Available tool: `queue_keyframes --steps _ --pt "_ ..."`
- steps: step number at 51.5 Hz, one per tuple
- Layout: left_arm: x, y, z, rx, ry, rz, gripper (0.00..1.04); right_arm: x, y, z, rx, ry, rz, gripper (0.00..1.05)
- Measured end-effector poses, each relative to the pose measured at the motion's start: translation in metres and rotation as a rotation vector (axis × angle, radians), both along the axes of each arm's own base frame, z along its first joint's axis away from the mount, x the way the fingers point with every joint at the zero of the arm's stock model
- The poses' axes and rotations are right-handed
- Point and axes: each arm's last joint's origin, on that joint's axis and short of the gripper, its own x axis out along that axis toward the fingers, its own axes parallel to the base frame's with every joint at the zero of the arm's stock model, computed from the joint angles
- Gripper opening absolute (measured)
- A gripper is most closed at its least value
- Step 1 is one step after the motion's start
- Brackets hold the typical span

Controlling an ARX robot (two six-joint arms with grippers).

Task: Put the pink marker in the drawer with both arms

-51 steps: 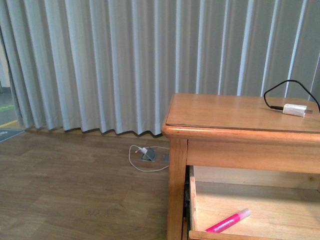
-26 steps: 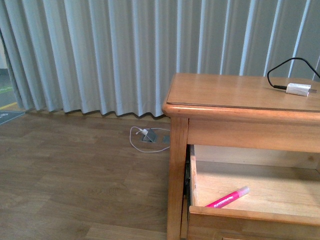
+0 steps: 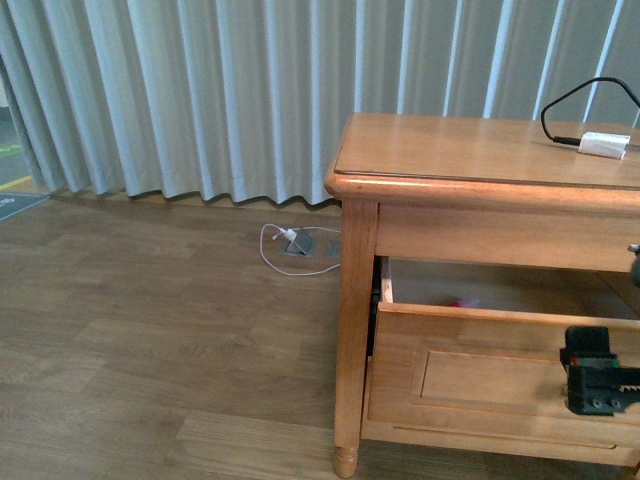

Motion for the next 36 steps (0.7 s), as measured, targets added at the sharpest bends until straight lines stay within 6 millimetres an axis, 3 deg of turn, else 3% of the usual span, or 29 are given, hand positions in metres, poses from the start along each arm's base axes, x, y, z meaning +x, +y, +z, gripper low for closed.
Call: queue_keyframes --steps 21,36 --pt "0.000 0.000 0.000 0.000 0.000 0.000 0.99 0.060 0.011 -0.011 -0.005 -0.099 -0.018 0.96" --pt "0.000 0.000 0.000 0.000 0.000 0.000 0.99 0.076 0.011 -0.011 0.008 -0.139 -0.026 0.96"
